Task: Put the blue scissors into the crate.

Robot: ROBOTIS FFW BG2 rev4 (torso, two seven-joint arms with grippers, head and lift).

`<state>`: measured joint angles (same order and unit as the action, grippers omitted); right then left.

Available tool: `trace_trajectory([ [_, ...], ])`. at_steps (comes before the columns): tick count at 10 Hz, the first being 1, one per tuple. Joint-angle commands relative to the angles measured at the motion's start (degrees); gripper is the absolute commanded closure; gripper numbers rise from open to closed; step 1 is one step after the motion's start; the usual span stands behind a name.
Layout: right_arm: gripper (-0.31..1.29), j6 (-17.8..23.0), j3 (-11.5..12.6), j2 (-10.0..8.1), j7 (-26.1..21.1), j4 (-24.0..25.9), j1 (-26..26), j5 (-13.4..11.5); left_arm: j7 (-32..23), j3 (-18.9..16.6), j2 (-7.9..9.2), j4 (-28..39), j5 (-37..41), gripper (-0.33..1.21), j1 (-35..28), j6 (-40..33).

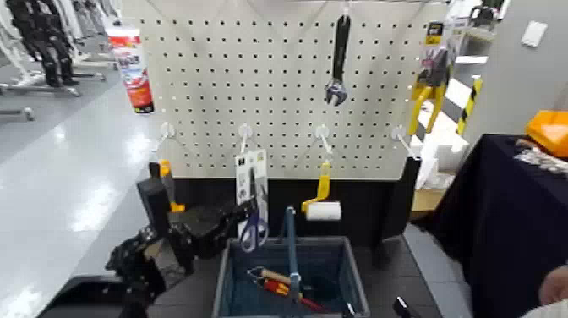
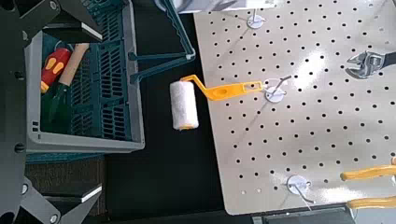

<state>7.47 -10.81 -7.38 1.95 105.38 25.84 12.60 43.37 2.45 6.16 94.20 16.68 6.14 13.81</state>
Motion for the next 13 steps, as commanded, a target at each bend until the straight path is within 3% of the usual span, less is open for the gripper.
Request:
trace_trajectory([
  [1,0.18,0.0,0.1,0.08,0.1,-0.1,0.0,0.1,0.4,1.2,-0.01,-4.5,-0.2,1.1,-0.7,0.1],
  [7,0.18,0.1,0.0,0.0,0.2,-0.2,-0.1,0.3,1.5,3.1,-0.18,-10.9,-2.3,1.1,0.4,-0.2],
  [12,0.18,0.2,0.1,-0.09,0.3,-0.3,-0.1,0.5,1.5,3.4,-0.18,-11.8,-3.1,1.1,0.3,1.0],
  [13,0.18,0.3,0.1,-0.09,0.3,-0.3,-0.1,0.5,1.7,3.4,-0.18,-11.8,-3.1,0.77,0.4,1.6],
])
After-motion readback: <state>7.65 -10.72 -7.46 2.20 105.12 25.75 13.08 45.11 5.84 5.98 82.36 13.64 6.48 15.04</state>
